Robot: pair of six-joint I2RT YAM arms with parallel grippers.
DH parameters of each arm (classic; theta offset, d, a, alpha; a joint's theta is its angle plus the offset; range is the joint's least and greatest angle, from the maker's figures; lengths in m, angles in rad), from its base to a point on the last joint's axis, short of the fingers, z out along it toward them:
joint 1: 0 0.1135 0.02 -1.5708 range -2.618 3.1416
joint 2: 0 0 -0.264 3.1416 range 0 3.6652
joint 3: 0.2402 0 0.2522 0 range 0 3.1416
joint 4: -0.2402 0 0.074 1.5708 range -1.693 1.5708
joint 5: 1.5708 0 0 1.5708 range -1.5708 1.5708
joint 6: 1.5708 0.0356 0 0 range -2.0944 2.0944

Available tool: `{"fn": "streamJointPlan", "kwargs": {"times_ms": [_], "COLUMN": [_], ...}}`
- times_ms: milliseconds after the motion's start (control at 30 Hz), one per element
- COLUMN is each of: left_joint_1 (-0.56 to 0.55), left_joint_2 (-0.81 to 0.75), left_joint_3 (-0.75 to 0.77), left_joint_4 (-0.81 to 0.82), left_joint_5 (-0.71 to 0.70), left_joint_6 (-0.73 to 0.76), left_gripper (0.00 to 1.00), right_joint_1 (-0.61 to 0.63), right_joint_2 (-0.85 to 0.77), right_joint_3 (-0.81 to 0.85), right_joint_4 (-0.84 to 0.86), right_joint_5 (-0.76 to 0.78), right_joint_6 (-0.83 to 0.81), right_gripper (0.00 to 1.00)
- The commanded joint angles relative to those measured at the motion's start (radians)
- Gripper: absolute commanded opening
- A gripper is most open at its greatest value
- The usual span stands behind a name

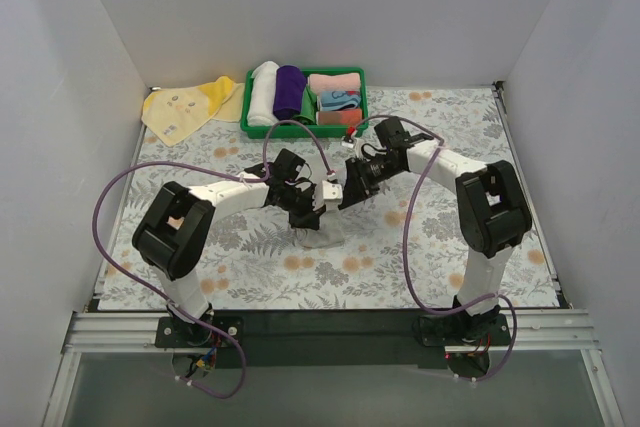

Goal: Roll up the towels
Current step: Roll the towel

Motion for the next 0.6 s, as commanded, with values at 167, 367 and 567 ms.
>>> {"fn": "streamJointPlan", "kwargs": {"times_ms": [167,367,567], "left_joint_1": [0.013,0.017,0.026], "left_joint_2": [0.014,0.020,0.003], "left_joint_3": [-0.013,-0.013,-0.018], "left_joint_4": [0.032,0.022,-0.004], "left_joint_5": [-0.007,-0.004,0.001], "left_joint_6": [-0.001,0.002,0.019], "left_gripper": [0.10,0.11,0.21], "right_joint_1": [0.038,0.078,0.070], "right_joint_2": [-0.014,0.056,0.141], "right_joint_3": [-0.116,-0.061,-0.064], "right_joint_4": [-0.028,-0.022,0.000], "right_joint_5": [-0.173,-0.146,-0.023], "right_joint_6": [0.037,0.042,0.071], "right_gripper": [0.26,0.26,0.25]}}
